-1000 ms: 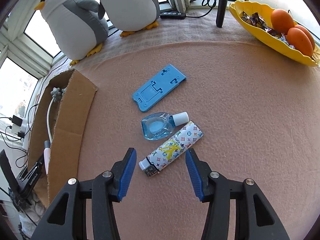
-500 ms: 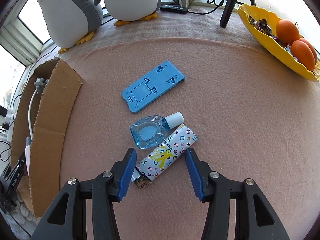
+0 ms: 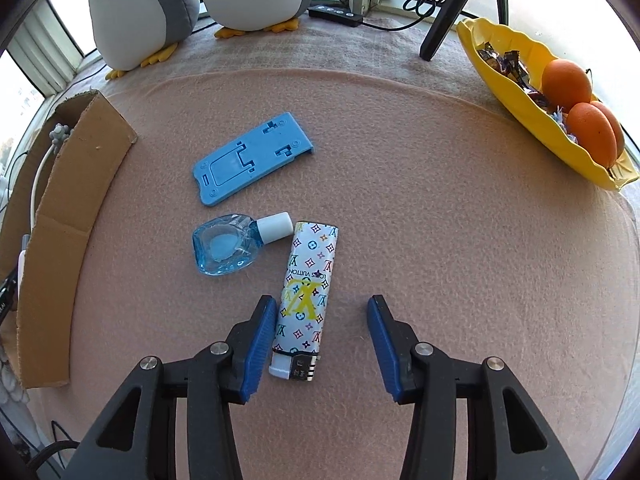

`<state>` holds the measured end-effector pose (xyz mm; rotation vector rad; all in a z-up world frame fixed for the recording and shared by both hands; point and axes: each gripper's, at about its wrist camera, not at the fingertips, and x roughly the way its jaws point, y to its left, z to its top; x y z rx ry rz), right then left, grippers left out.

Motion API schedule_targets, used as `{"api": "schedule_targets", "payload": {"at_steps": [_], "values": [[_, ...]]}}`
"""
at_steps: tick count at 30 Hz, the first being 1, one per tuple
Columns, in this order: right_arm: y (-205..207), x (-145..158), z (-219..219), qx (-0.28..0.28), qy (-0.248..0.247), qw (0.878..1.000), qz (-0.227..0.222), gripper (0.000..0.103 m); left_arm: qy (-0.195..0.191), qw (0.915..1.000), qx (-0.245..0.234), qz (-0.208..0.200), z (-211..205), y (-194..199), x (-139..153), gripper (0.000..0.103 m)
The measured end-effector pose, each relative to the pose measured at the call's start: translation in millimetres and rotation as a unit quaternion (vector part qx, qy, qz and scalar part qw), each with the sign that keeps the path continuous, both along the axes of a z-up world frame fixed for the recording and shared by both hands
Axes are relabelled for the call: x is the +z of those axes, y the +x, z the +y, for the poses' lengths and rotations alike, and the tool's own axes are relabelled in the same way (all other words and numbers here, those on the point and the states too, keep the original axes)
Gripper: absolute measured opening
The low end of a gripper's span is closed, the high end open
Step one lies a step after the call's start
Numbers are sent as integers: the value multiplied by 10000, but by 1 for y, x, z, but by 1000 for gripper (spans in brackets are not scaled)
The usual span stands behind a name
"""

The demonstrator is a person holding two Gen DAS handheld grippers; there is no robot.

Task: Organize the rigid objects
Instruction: 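Close the right gripper on the lighter and lift it, then carry the lighter into the box and open the right gripper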

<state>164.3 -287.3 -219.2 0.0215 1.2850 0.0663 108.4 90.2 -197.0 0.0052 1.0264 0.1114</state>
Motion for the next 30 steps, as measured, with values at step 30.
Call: {"api": "schedule_targets", "payload": {"at_steps": [30], "values": [[-10, 39, 9, 110, 575, 9974, -415, 21, 14, 10000, -6, 8, 1, 0, -1, 35]]}}
